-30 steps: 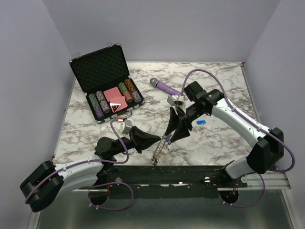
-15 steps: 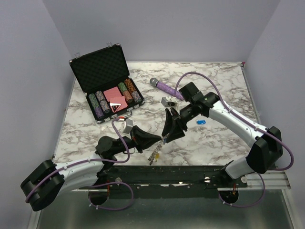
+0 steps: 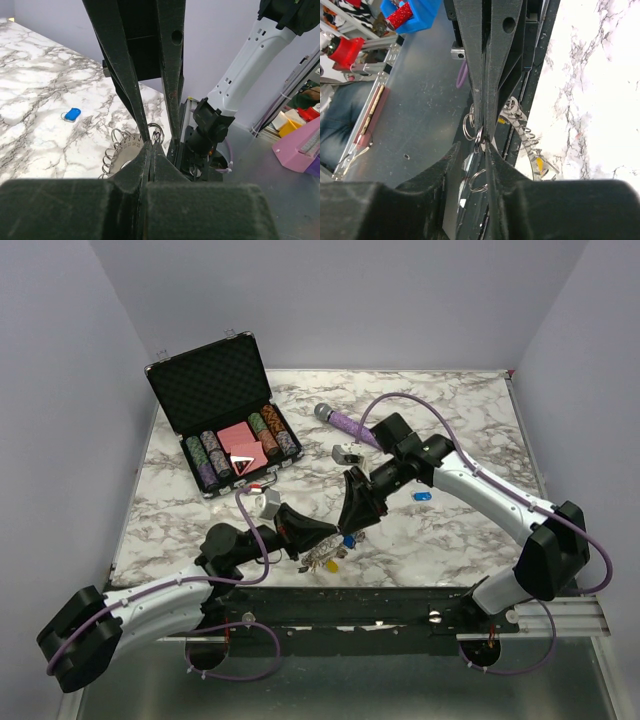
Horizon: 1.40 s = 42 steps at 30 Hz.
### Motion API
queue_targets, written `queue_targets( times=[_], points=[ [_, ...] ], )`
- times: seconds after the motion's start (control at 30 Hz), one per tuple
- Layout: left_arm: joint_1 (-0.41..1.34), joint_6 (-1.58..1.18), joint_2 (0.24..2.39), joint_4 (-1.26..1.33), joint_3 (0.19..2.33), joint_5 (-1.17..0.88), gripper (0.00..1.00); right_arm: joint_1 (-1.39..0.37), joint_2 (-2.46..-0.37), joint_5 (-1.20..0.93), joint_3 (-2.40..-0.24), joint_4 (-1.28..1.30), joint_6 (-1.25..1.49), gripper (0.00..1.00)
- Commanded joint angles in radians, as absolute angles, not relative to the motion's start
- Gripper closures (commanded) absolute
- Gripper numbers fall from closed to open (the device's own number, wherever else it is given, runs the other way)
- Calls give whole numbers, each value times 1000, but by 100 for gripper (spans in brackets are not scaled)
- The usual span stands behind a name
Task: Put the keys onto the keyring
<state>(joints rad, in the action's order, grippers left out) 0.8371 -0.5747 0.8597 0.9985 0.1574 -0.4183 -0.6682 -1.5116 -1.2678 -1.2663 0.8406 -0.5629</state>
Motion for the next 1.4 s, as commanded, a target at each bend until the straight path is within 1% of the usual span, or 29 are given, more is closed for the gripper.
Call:
queue_targets(
  times=[0.0, 0.03, 0.1, 0.13, 0.23, 0.27, 0.3, 0.33, 0.37, 0.4, 0.47, 0.67, 0.73, 0.87, 0.93, 1.07, 1.37],
  points=[
    [833, -538, 827, 989, 204, -364, 100, -680, -1523, -1244, -1278, 808, -512, 71],
    [833, -537, 825, 986, 206, -365, 100, -680, -1525, -1244, -1278, 805, -508, 75],
    [831, -532, 825, 979, 206, -367, 100, -680, -1528, -1244, -1281, 804, -503, 95],
    [833, -531, 824, 977, 204, -370, 100, -681, -1531, -1246, -1284, 810, -503, 100],
    [831, -525, 815, 979, 193, -374, 100, -680, -1531, -1246, -1293, 824, -508, 100],
    [831, -514, 810, 973, 189, -377, 100, -680, -1531, -1241, -1301, 840, -524, 97],
    [831, -506, 799, 957, 186, -380, 100, -680, -1531, -1236, -1311, 862, -543, 86],
    [831, -490, 792, 942, 183, -383, 100, -680, -1528, -1233, -1321, 882, -560, 71],
    [831, -477, 779, 925, 180, -390, 100, -680, -1528, -1230, -1333, 900, -577, 62],
    [831, -463, 766, 905, 176, -394, 100, -680, -1526, -1232, -1342, 935, -609, 57],
    [831, -434, 732, 874, 169, -405, 100, -680, -1519, -1230, -1356, 965, -635, 54],
    [831, -304, 632, 796, 158, -459, 100, -680, -1523, -1262, -1373, 1071, -764, 53],
    [834, -252, 609, 792, 152, -491, 100, -680, -1529, -1269, -1394, 1147, -868, 53],
    [851, -140, 609, 862, 133, -543, 100, -680, -1543, -1276, -1463, 1362, -1159, 49],
    [856, -80, 607, 871, 135, -571, 100, -680, -1539, -1273, -1474, 1419, -1247, 47],
    [854, 21, 594, 810, 169, -627, 100, -678, -1514, -1269, -1425, 1416, -1351, 43],
    [851, 31, 580, 837, 169, -718, 100, -683, -1537, -1275, -1397, 1419, -1476, 42]
  ],
)
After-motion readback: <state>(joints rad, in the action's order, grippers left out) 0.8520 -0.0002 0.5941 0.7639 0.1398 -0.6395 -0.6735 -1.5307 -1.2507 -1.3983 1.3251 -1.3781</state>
